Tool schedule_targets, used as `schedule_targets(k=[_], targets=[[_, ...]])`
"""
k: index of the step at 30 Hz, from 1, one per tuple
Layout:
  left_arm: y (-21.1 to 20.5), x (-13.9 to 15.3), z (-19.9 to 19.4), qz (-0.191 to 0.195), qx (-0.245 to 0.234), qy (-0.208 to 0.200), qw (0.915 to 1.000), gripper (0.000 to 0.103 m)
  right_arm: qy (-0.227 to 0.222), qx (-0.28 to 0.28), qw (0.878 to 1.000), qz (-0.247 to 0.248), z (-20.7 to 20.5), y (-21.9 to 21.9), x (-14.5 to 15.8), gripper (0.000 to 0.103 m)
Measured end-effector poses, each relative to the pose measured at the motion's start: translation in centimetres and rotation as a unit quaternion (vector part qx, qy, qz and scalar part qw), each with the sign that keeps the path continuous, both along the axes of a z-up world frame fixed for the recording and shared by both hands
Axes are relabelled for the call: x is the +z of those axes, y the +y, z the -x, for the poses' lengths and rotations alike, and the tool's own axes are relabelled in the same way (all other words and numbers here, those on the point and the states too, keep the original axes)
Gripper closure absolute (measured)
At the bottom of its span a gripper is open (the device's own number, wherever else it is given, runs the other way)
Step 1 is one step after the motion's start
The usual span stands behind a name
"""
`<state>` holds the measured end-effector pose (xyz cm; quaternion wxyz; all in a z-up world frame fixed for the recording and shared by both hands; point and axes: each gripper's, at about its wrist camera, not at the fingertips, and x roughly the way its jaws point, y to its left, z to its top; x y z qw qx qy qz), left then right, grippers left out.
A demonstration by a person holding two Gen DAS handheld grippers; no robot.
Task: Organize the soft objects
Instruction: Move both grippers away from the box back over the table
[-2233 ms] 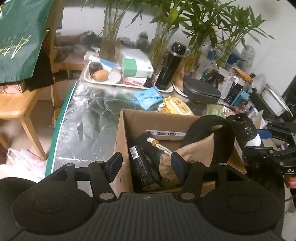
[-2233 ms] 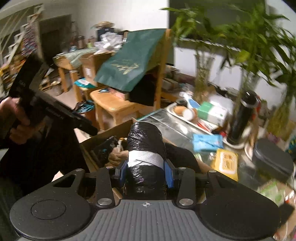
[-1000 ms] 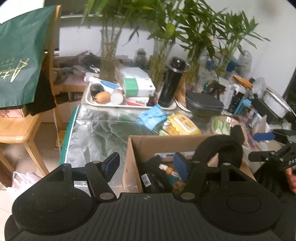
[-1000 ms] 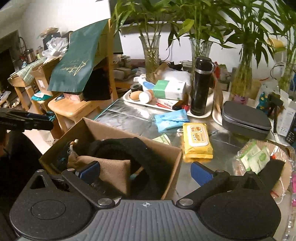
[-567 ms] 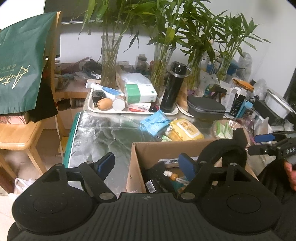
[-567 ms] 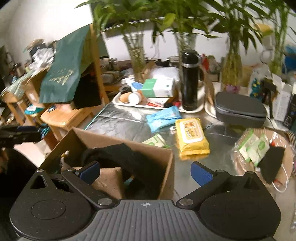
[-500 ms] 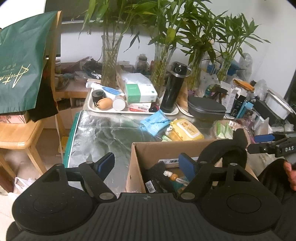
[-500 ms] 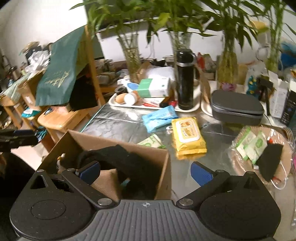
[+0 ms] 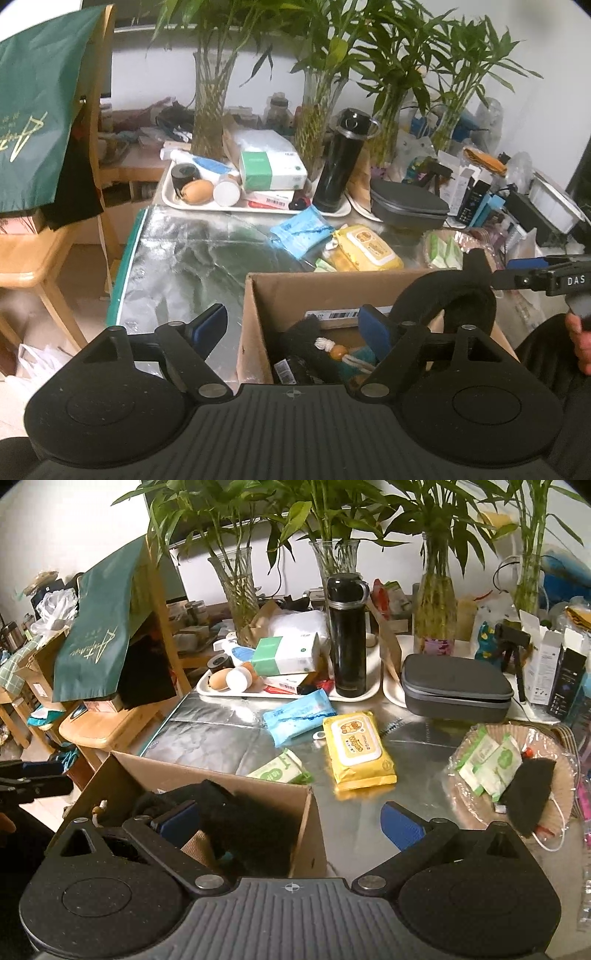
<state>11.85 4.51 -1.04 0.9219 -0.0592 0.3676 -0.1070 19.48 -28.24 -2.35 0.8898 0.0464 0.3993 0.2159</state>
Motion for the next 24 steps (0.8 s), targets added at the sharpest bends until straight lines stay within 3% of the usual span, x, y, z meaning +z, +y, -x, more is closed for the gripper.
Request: schedule_targets(k=[12,24], targets=[[-0.2,-0.2,-1.5,-0.023,-0.018,0.001,0.9996,0.025,-0.033,-0.039,0.999,0.009,-3.2,-0.2,-0.7,0.0],[0.3,0.1,-4.2,-0.034,-0.031,-0.021,0.9987,0.025,-0.047,-0.053,0.996,0.053,-8.0,-0.7,-4.8,0.0]])
